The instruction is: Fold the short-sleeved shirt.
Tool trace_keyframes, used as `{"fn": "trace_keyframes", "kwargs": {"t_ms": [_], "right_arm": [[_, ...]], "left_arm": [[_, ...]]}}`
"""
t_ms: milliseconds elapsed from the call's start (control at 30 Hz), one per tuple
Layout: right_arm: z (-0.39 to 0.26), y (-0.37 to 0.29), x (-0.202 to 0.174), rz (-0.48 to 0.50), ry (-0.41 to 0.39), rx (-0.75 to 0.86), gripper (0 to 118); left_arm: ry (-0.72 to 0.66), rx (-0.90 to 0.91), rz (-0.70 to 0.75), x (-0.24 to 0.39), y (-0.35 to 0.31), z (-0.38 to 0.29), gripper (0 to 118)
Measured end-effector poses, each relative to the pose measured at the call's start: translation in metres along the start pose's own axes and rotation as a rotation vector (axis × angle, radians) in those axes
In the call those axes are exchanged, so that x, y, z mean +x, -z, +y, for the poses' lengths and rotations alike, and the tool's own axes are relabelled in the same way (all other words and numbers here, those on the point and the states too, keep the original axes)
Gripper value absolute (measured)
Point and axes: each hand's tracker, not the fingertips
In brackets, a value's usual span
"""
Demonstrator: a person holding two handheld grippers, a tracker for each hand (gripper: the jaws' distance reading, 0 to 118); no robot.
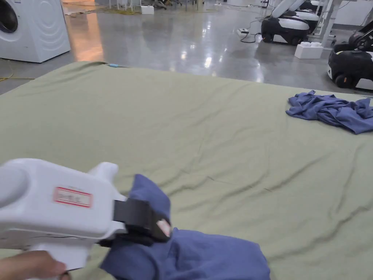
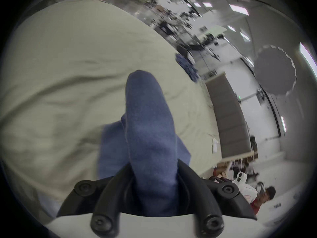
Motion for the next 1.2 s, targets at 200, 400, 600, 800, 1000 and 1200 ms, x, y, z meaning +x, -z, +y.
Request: {"fn": "trace_keyframes", "kwargs": {"t_ms": [200, 400, 600, 800, 1000, 1200], "right_arm": [[0.0, -0.024, 0.013, -0.054, 0.021, 0.06, 2], [-0.003, -0.029, 0.027, -0.095, 0.062, 0.077, 2], [-0.002, -0.021, 0.023, -0.068, 0.056, 0.057, 2], [-0.001, -0.017, 0.019, -0.028, 0.04, 0.052, 2], [-0.004, -0.014, 0.021, -0.008, 0.047, 0.045, 2], [-0.004, -0.008, 0.022, -0.009, 0.063, 0.03, 2]], "left_arm": [[0.085, -0.164, 0.033, 0.035, 0.104, -0.004, 14], [-0.025, -0.149, -0.137, 0.039, 0.129, -0.017, 104], [0.017, -0.163, -0.34, 0.051, 0.087, -0.008, 104], [0.222, -0.1, 0.102, 0.056, 0.074, -0.022, 16], [0.113, -0.234, -0.002, 0.031, 0.154, -0.049, 1], [-0.029, -0.201, -0.215, 0.025, 0.193, -0.053, 0]]}}
